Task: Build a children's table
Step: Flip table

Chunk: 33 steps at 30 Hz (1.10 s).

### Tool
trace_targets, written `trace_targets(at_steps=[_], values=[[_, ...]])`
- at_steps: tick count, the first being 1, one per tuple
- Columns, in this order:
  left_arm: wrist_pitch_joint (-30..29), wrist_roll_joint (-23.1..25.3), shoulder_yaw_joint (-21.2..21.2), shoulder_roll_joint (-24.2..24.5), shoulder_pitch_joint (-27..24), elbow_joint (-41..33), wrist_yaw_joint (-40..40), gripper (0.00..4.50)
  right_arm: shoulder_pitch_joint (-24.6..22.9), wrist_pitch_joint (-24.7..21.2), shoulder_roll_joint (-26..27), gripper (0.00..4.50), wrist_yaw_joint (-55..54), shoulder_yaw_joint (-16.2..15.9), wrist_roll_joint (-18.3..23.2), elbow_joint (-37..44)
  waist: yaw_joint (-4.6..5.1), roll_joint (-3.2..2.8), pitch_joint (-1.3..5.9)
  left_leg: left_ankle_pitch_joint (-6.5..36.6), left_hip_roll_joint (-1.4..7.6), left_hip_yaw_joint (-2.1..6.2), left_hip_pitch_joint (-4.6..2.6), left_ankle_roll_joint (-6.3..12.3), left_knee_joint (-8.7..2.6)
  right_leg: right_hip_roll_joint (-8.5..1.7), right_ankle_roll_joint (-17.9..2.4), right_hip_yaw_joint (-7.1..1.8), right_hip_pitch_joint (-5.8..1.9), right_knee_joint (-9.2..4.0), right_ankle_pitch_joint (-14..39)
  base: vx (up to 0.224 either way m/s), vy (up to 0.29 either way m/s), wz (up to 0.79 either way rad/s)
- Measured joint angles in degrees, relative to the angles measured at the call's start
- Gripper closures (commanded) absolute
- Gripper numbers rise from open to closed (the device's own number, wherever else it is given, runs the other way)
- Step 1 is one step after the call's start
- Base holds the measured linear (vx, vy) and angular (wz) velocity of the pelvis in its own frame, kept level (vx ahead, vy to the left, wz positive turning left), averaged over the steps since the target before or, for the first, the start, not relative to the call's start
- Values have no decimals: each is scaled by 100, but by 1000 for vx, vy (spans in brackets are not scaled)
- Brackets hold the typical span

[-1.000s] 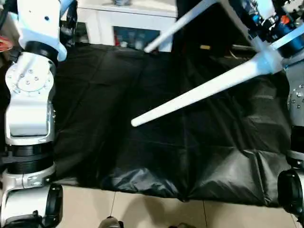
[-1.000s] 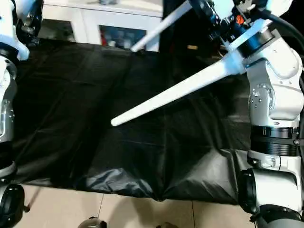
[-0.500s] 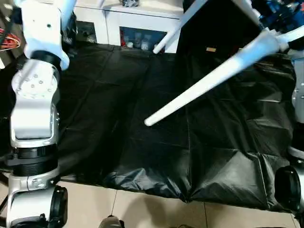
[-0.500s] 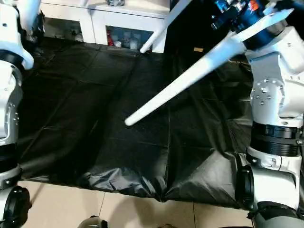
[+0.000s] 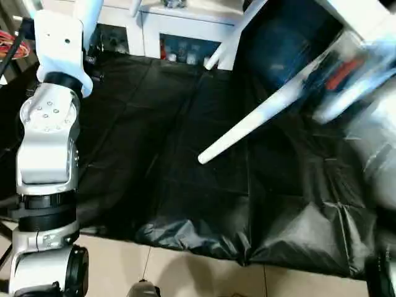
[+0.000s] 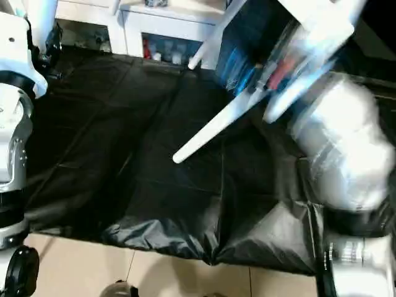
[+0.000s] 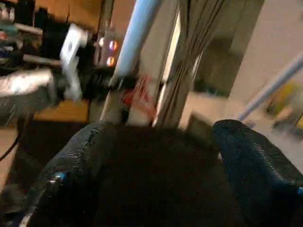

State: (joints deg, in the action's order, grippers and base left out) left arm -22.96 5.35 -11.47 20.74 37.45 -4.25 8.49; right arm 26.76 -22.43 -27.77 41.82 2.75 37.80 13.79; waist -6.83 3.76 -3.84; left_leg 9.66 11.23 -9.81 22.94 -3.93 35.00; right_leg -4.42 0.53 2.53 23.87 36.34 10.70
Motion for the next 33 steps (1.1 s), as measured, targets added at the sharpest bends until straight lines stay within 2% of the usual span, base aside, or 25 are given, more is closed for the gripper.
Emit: trace_targets(at_steps=[2, 6, 11, 15, 17, 19, 24, 27, 28, 33], values=[[16, -2, 35, -5, -5, 2, 21, 265, -432, -221, -232, 18, -115, -124, -221, 97, -33, 5, 4, 0, 2, 5, 4, 0, -2, 0, -1, 7, -11, -15, -2, 0, 0, 0], [23, -2, 16, 14, -12, 7, 58, 266, -987, -668, -577, 3, -290, -383, -700, -236, -26, 6, 4, -1, 0, 0, 9, 2, -2, 0, 1, 1, -10, -23, -5, 0, 0, 0], [49, -1, 27, 30, -11, 7, 64, 268, -1098, -1052, -667, 0, -571, -437, -907, -344, -5, 6, 4, -1, 3, 6, 7, 1, -12, 2, 9, 9, -8, -21, 0, 0, 0, 0], [59, -2, 41, 62, -11, 7, 71, 268, -1040, -1168, -542, 0, -950, -425, -1105, -585, 8, 7, 4, -1, 2, 5, 7, 1, -9, 2, 0, 8, -9, -21, -6, 0, 0, 0], [60, -1, 35, 67, -11, 7, 72, 268, -934, -1055, -336, 0, -1121, -392, -1188, -746, 22, 6, 4, -1, 2, 5, 7, 1, -9, 2, -1, 8, -8, -21, -7, 0, 0, 0], [66, -1, 26, 77, -11, 9, 72, 268, -629, -692, 99, 0, -1270, -224, -1192, -1133, 44, 5, 3, -2, 3, 4, 10, 1, -9, 2, -3, 8, 0, -18, -13, 0, 0, 0], [90, -2, 68, 75, -14, 10, 83, 268, -183, -210, 597, 0, -1330, -69, -1064, -1665, 32, 3, 4, -2, 6, 2, 9, 1, -5, 3, -6, 9, -6, -18, -16, 0, 0, 0], [91, -3, 79, 79, -29, 7, 96, 268, 127, 110, 833, 0, -1527, -72, -1201, -2256, 31, 3, 4, -2, 6, 0, 9, 0, -4, 2, -7, 9, -8, -18, -17, 0, 0, 0], [91, -4, 67, 87, -52, 4, 97, 268, 262, 248, 972, 30, -1542, -35, -1229, -2558, 41, 4, 4, -2, 7, 0, 5, 0, -4, 2, -7, 8, -9, -17, -17, 0, 0, 0], [102, -12, 68, 80, -160, -2, 102, 270, 486, 618, 1255, 55, -1516, 37, -1279, -3304, 41, 4, 4, -2, 7, -3, 3, 0, -3, 2, -8, 6, -9, -15, -17, 0, 0, 0]])
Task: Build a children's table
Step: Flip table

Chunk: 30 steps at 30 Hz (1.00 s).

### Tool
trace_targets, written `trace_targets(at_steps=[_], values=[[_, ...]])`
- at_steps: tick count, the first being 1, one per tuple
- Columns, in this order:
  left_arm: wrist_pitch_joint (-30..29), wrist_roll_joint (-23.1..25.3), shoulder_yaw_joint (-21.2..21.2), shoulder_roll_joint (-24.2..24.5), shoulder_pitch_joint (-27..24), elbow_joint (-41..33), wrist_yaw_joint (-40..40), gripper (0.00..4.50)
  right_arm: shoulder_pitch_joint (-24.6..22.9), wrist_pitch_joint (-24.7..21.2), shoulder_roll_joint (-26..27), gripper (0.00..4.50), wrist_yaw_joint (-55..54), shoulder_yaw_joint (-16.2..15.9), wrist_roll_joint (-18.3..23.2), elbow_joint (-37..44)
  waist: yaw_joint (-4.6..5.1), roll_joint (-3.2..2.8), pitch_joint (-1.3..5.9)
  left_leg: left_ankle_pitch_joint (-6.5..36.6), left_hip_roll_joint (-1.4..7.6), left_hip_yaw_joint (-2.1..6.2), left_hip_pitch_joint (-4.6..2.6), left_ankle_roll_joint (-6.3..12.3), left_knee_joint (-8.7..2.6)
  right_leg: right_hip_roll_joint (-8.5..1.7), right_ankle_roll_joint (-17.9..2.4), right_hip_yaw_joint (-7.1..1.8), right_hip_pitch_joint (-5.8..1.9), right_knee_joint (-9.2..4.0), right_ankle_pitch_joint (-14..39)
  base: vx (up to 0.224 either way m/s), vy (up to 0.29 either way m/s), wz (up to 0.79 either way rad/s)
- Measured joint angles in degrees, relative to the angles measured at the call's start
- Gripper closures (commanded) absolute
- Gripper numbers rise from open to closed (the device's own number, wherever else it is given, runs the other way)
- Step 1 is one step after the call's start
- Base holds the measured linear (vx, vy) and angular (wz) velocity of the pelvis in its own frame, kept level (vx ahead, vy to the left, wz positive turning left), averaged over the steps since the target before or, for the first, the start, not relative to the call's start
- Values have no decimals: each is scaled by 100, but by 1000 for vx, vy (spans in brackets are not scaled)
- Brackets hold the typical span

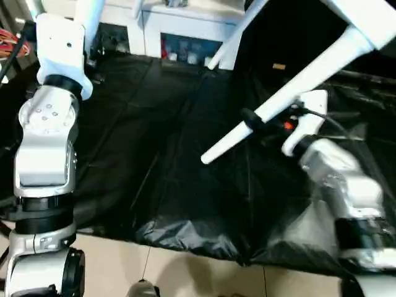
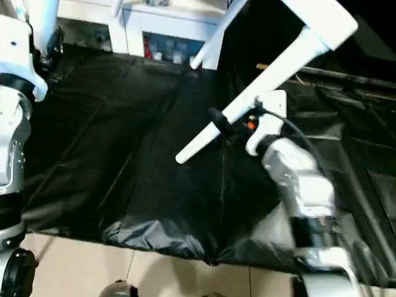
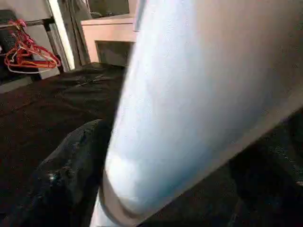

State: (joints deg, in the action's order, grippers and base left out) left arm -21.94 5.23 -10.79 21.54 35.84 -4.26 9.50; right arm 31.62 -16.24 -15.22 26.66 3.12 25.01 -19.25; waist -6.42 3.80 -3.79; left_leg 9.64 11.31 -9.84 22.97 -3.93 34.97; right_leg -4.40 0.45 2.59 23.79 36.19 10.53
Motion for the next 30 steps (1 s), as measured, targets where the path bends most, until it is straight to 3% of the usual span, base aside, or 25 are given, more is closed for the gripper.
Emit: trace_targets(at_steps=[11, 19, 25, 30], values=[[8, -53, 36, -78, -519, 53, 14, 287, 467, 788, 232, 163, 339, 107, -105, -1326, -12, 5, -2, -7, 5, -1, 5, 5, 2, 0, -12, 6, 0, 0, -20, 0, 0, 0], [173, -107, 62, -91, -745, -5, 33, 289, 438, 971, 219, 228, 622, 110, -121, -1306, -4, 12, 2, -8, 8, -1, 3, 6, 2, 0, -12, 7, 0, -1, -29, 0, 0, 0], [357, -269, 46, -196, -1410, -151, 33, 289, -292, 985, 21, 282, 687, 67, -273, -422, -28, 44, 20, -8, 8, -4, 6, 7, 1, 0, 7, 7, -5, -13, -15, 0, 0, 0], [452, -406, 39, -266, -1854, -199, 57, 289, -928, 776, -35, 294, 500, 27, -315, 558, -42, 58, 26, -7, 10, -3, 5, 8, -4, 1, 11, 9, -14, -30, -13, 0, 0, 0]])
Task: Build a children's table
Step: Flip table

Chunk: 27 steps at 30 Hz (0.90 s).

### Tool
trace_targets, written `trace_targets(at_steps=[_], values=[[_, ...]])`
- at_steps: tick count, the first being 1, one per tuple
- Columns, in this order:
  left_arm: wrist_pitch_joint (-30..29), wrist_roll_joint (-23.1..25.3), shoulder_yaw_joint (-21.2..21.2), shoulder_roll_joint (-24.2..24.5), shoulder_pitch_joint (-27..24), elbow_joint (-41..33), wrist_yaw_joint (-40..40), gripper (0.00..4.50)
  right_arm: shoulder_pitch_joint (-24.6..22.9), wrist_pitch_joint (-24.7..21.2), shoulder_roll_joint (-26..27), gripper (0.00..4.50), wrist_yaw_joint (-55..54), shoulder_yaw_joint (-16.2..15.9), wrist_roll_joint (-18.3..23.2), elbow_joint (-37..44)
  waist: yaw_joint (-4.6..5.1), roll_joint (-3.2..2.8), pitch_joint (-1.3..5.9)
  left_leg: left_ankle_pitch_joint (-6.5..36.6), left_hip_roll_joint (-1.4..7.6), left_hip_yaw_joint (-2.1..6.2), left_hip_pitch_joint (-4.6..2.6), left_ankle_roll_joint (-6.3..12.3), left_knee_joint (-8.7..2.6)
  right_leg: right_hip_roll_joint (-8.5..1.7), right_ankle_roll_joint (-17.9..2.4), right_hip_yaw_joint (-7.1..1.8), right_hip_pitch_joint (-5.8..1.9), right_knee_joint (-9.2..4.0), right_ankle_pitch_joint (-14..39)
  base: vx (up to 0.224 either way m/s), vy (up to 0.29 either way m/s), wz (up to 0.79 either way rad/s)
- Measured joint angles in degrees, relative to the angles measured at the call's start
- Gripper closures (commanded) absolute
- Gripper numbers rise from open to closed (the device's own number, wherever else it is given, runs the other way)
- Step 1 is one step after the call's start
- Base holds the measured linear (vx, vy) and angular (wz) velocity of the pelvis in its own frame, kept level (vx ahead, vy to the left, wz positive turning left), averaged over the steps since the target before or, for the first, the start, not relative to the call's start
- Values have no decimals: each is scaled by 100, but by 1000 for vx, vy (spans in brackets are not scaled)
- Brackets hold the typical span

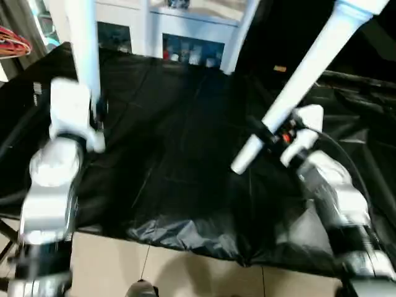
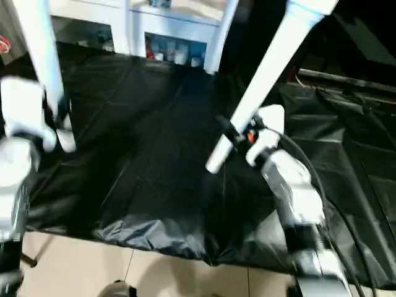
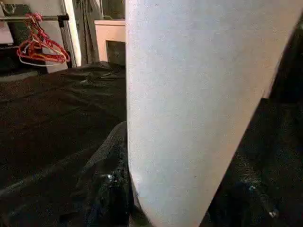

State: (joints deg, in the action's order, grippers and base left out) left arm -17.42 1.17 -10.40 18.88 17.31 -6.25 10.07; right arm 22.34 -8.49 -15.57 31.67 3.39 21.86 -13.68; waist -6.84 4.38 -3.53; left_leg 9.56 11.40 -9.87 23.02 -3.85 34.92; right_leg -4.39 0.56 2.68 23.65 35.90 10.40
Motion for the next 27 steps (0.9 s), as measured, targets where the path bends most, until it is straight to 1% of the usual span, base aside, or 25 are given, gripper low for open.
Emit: trace_targets(at_steps=[3, 7, 9, 10, 12, 14, 15, 16, 17, 18, 20, 22, 23, 25, 26, 27], values=[[72, -91, 11, -25, -266, -96, 45, 289, -506, -200, 19, 296, -244, -8, -28, 740, -2, 15, 10, 0, 1, 2, -2, 0, -6, 2, 6, 2, -9, -13, 3, 0, 0, 0], [68, -151, 36, -59, -643, -463, 75, 289, -1152, -524, 124, 297, -654, -11, -50, 1699, 18, 40, 27, 1, 1, 3, -11, -1, -18, 5, 37, 2, -20, -27, 22, 0, 0, 0], [35, -163, 36, -64, -829, -673, 89, 289, -1423, -619, 170, 297, -803, -24, -54, 2049, 30, 41, 31, 1, 1, 4, -32, -1, -39, 10, 38, 2, -41, -54, 21, 0, 0, 0], [13, -184, 36, -94, -926, -768, 92, 289, -1571, -657, 194, 298, -879, -33, -61, 2210, 38, 41, 32, 2, 0, 4, -56, -2, -54, 12, 39, 2, -65, -73, 21, 0, 0, 0], [-7, -212, 37, -122, -1040, -871, 92, 289, -1687, -700, 213, 298, -944, -56, -78, 2337, 56, 37, 32, 3, -1, 3, -85, -3, -63, 12, 43, 2, -90, -81, 24, 0, 0, 0], [-27, -239, 40, -125, -1180, -987, 87, 289, -1834, -776, 266, 298, -1075, -96, -161, 2513, 77, 23, 43, 4, -4, 3, -95, -3, -77, 13, 45, 0, -93, -90, 25, 0, 0, 0], [-27, -264, 35, -133, -1246, -1041, 86, 289, -1845, -790, 295, 298, -1148, -124, -202, 2531, 98, 27, 53, 4, -4, 4, -99, -3, -77, 13, 46, 0, -96, -90, 25, 0, 0, 0], [-29, -315, 35, -148, -1271, -1061, 87, 254, -1836, -827, 322, 298, -1228, -133, -235, 2530, 112, 34, 61, 4, -4, 4, -99, -3, -77, 14, 46, 1, -95, -90, 25, 0, 0, 0], [-34, -346, 35, -151, -1288, -1072, 88, 233, -1831, -839, 326, 298, -1257, -145, -250, 2529, 120, 35, 63, 4, -5, 5, -101, -3, -77, 14, 46, 0, -92, -92, 25, 0, 0, 0], [-56, -376, 35, -152, -1307, -1087, 97, 219, -1830, -838, 327, 263, -1267, -152, -278, 2526, 130, 35, 65, 4, -7, 6, -103, -3, -77, 14, 46, -1, -88, -95, 26, 0, 0, 0], [-242, -389, 96, -136, -1437, -1132, 235, 216, -1818, -816, 344, 228, -1274, -172, -352, 2502, 167, 18, 76, 4, -16, 8, -109, -2, -77, 11, 47, -6, -84, -102, 26, 0, 0, 0], [-353, -432, 132, -151, -1609, -1137, 327, 208, -1840, -815, 357, 226, -1379, -168, -406, 2418, 183, 13, 82, 5, -25, 10, -107, -1, -77, 8, 48, -11, -81, -104, 26, 0, 0, 0], [-368, -488, 120, -176, -1767, -1143, 341, 184, -1890, -817, 379, 209, -1428, -155, -416, 2398, 191, 13, 83, 5, -29, 12, -104, 0, -77, 8, 48, -15, -80, -106, 27, 0, 0, 0], [-363, -551, 114, -227, -1975, -1154, 345, 176, -2003, -814, 419, 187, -1482, -150, -424, 2410, 201, 27, 90, 5, -31, 14, -92, 0, -77, 8, 48, -18, -80, -106, 26, 0, 0, 0], [-353, -601, 110, -252, -2108, -1195, 346, 176, -2090, -812, 423, 187, -1496, -150, -424, 2430, 202, 26, 90, 5, -31, 14, -86, 0, -77, 8, 48, -18, -83, -103, 26, 0, 0, 0], [-323, -631, 101, -268, -2228, -1261, 346, 170, -2176, -816, 419, 177, -1503, -149, -423, 2498, 204, 26, 90, 5, -30, 16, -83, 0, -78, 8, 48, -16, -78, -102, 26, 0, 0, 0]])
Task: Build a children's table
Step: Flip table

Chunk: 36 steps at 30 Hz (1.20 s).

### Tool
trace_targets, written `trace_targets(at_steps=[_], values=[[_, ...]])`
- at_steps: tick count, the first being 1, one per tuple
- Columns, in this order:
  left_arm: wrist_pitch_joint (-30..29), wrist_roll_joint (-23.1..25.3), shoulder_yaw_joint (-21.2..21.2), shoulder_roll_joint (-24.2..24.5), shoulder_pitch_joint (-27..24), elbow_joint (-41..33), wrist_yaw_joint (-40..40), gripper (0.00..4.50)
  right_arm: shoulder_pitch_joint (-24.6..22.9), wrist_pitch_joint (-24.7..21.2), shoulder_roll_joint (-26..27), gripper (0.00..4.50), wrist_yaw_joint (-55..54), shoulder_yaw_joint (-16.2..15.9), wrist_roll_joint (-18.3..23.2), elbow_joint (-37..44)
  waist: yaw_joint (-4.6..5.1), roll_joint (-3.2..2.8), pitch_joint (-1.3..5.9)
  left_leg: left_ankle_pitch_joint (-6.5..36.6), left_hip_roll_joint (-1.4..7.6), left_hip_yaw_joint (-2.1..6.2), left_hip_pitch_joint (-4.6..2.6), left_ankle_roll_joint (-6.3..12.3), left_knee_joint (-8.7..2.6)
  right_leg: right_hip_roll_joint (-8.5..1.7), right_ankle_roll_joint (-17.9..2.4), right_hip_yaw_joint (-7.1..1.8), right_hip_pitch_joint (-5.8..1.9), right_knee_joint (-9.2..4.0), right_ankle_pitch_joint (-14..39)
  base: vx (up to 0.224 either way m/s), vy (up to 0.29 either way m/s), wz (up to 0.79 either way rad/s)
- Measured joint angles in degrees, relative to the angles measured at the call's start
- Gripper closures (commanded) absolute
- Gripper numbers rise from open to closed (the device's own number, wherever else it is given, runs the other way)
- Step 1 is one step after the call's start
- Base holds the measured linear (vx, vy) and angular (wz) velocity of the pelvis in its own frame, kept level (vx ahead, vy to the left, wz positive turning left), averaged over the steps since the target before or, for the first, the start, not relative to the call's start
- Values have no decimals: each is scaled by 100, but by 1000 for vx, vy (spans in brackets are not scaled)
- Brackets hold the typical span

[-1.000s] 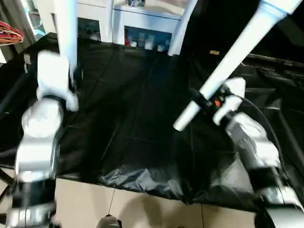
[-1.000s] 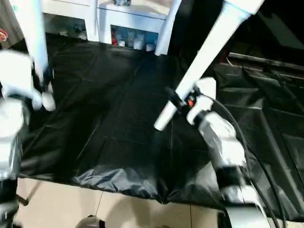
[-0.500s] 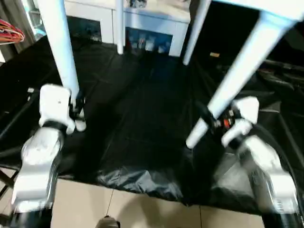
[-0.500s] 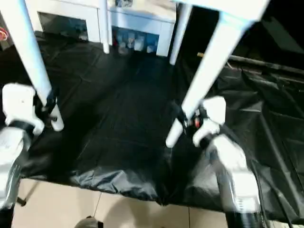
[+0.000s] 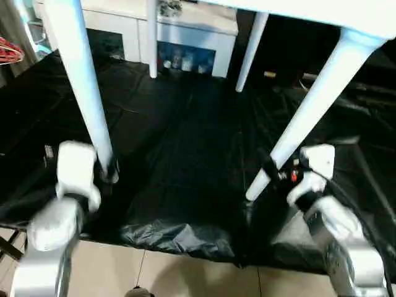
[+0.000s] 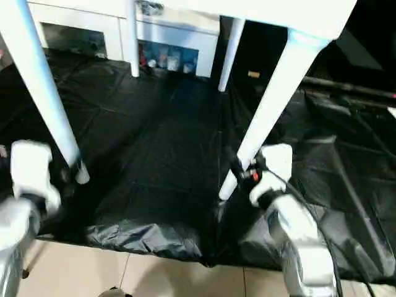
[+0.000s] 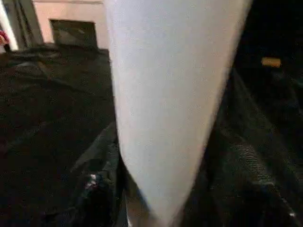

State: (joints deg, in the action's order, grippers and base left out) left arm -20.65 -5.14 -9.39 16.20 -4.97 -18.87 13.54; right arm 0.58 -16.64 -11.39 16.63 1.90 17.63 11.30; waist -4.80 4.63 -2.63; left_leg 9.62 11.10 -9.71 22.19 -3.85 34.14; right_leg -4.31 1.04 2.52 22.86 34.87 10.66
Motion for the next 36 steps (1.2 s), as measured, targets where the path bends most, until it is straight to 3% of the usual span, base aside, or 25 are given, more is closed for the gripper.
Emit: trace_targets(at_steps=[7, 12, 17, 21, 25, 26, 27, 28, 29, 30, 31, 32, 33, 34, 35, 36], values=[[194, -295, -370, -196, -974, -706, 44, 99, -848, -89, -4, 110, -105, 123, 65, 944, -17, -2, 1, 2, -1, 0, -3, 1, -26, 2, 23, 0, 6, -4, 14, 0, 0, 0], [317, -604, -426, -375, -1442, -1161, 124, 93, -1777, -80, -17, 103, -111, 131, 80, 1499, -5, -47, 15, 11, -3, 6, -17, 10, -52, 6, 26, 8, 1, -78, 16, 0, 0, 0], [336, -751, -383, -708, -1744, -1258, 4, 93, -2343, -77, 47, 103, -149, 242, 98, 1729, 149, -67, 21, 16, -10, 10, -16, 19, -51, 5, 27, 7, -8, -125, 16, 0, 0, 0], [359, -663, -170, -865, -1941, -1257, -144, 93, -2598, -69, 44, 103, -119, 242, 105, 1774, 244, -85, 15, 18, -17, 64, -15, 24, -49, 6, 27, 54, -29, -202, 16, 0, 0, 0], [468, -613, -136, -860, -1944, -1260, -151, 93, -2582, -50, 36, 103, -99, 243, 136, 1721, 349, -133, -7, 20, -11, 184, -51, 25, -56, 5, 26, 193, -128, -339, 16, 0, 0, 0], [507, -529, -115, -832, -1941, -1260, -156, 93, -2557, -41, 13, 103, -29, 242, 136, 1661, 375, -166, -28, 20, -3, 228, -65, 25, -72, 0, 19, 268, -221, -384, 22, 0, 0, 0], [534, -472, -91, -779, -1929, -1259, -164, 93, -2543, -27, -3, 103, 22, 241, 136, 1627, 372, -167, -40, 20, 0, 231, -64, 25, -100, -8, 3, 295, -241, -367, 63, -73, 2, -3], [554, -401, -60, -732, -1871, -1254, -171, 93, -2558, 1, -8, 103, 67, 248, 136, 1605, 318, -148, -55, 20, 4, 169, -87, 24, -130, -11, -48, 262, -219, -72, 281, -91, -43, 10], [585, -358, -47, -708, -1807, -1256, -176, 93, -2561, 8, -8, 103, 88, 246, 138, 1583, 232, -80, -53, 19, -4, 53, -103, 23, -121, -25, -30, 121, -209, 219, 471, -91, -43, 10], [609, -273, -26, -662, -1744, -1246, -197, 93, -2498, 36, -28, 103, 127, 239, 148, 1508, 136, 8, -56, 19, -15, -49, -117, 21, -82, -27, 77, -66, -146, 342, 510, -34, -112, 17], [652, -169, 47, -700, -1751, -1233, -217, 93, -2359, 53, -94, 103, 144, 250, 157, 1421, 77, 32, -74, 304, -31, 10, -69, -38, 224, -54, 79, -21, -86, 356, 512, -49, -72, -5], [679, -107, 93, -701, -1833, -1225, -223, 93, -2226, 61, -113, 103, 160, 248, 175, 1395, 30, -65, -94, 473, -77, 172, -2, -39, 406, -81, 78, 48, -98, 346, 513, -49, -72, -5], [688, -55, 141, -659, -1846, -1209, -227, 93, -2160, 105, -101, 103, 184, 248, 206, 1399, 37, -183, -108, 498, -159, 341, -8, -51, 615, -137, 76, 149, -119, 333, 514, -62, 68, -31], [723, -11, 152, -618, -1786, -1216, -240, 93, -2159, 137, -83, 103, 235, 231, 220, 1386, 137, -348, -108, 512, -214, 482, -165, 0, 567, -184, 74, 372, -163, 302, 514, -18, 122, -22], [730, 7, 141, -570, -1651, -1198, -257, 93, -2202, 141, -37, 103, 262, 194, 225, 1344, 226, -437, -166, 522, -196, 548, -159, 3, 539, -187, 68, 492, -255, 238, 517, -18, 122, -22], [746, 34, 125, -543, -1583, -1201, -267, 93, -2306, 142, -12, 103, 291, 143, 233, 1315, 280, -474, -175, 525, -192, 577, -141, 6, 456, -158, -28, 526, -339, 293, 615, -1, 59, -5]])
